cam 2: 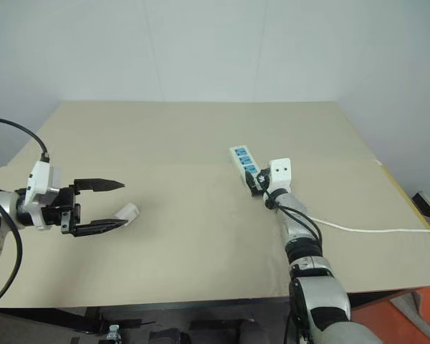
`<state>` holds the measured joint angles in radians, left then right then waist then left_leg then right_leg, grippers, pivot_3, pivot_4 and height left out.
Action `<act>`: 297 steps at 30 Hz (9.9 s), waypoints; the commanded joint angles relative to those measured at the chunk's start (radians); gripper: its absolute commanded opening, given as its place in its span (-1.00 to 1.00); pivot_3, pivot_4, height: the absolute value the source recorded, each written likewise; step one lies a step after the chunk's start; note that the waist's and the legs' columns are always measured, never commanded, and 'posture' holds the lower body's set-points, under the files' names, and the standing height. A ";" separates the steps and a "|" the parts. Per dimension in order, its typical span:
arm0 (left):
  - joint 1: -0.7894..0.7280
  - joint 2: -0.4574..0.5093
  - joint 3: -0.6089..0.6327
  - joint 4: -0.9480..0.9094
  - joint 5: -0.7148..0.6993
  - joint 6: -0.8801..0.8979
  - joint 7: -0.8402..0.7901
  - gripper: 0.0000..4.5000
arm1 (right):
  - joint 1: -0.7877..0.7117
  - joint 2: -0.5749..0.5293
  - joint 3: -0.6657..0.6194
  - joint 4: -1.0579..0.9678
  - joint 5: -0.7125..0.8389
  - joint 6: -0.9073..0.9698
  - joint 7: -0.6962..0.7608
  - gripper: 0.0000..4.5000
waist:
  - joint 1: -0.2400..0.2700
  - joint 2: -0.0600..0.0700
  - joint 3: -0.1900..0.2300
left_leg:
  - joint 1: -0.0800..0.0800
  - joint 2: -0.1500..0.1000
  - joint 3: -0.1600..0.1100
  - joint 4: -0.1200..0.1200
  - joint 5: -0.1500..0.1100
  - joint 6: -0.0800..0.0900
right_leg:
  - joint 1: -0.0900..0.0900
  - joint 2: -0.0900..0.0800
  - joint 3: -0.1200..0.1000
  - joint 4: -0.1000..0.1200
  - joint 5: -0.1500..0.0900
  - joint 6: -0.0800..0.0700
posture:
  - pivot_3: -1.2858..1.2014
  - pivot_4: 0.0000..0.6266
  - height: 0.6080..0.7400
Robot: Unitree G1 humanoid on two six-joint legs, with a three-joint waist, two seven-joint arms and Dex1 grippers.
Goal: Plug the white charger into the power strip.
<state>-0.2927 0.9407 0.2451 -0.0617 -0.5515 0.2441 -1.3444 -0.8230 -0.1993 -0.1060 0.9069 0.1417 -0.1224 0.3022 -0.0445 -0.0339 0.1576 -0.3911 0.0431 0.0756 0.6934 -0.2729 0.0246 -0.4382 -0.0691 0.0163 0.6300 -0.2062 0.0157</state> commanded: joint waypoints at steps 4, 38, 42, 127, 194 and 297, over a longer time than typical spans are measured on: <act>0.004 0.013 0.031 -0.036 -0.016 0.002 0.006 1.00 | -0.038 0.021 -0.018 0.070 -0.001 -0.067 0.030 0.98 | -0.005 0.000 0.000 | 0.001 0.001 0.000 0.000 0.000 0.000 | 0.000 0.001 0.001 0.000 0.000 0.000 | 0.03 -0.52 1.00; -0.026 0.042 0.020 -0.011 0.020 -0.020 0.009 1.00 | 0.009 0.012 0.058 -0.001 -0.045 -0.255 0.296 0.53 | -0.024 0.002 0.001 | 0.001 0.005 0.000 -0.002 0.001 -0.002 | -0.001 0.004 0.001 -0.001 0.002 -0.003 | 0.03 -0.52 1.00; -0.142 0.047 -0.057 0.089 0.092 -0.070 -0.021 1.00 | 0.113 -0.060 0.107 -0.249 0.057 -0.181 0.614 0.53 | -0.012 0.004 0.005 | 0.000 0.004 0.001 -0.002 0.001 -0.002 | -0.002 0.004 0.001 -0.001 0.002 -0.003 | 0.03 -0.52 1.00; -0.851 -0.384 -0.318 0.467 0.568 0.517 0.364 -0.56 | 0.391 -0.094 0.302 -0.593 0.063 -0.036 0.828 0.53 | 0.003 0.000 0.012 | -0.012 0.004 -0.008 0.008 0.002 -0.003 | -0.017 0.008 0.007 0.017 0.002 -0.003 | 0.03 -0.52 1.00; -0.249 -0.431 -0.299 0.015 0.012 0.023 -0.062 -0.56 | 0.232 -0.090 0.299 -0.185 0.044 -0.199 1.105 0.53 | 0.000 0.000 0.011 | 0.013 0.005 0.006 0.003 0.002 -0.004 | 0.004 0.010 0.013 0.010 0.002 -0.003 | 0.03 -0.52 1.00; -0.376 -0.269 -0.246 0.217 0.015 -0.032 -0.164 1.00 | 0.228 -0.108 0.293 -0.206 0.046 -0.146 1.102 0.69 | -0.001 -0.001 0.011 | 0.019 0.006 0.008 -0.002 0.000 -0.002 | 0.011 0.010 0.014 0.000 0.002 -0.002 | 0.03 -0.52 1.00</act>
<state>-0.6595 0.6623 -0.0203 0.1572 -0.5168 0.2174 -1.4826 -0.6064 -0.3032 0.1849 0.7014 0.1905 -0.2904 1.3964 -0.0453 -0.0348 0.1681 -0.3716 0.0489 0.0841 0.6912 -0.2732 0.0228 -0.4272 -0.0591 0.0304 0.6299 -0.2041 0.0134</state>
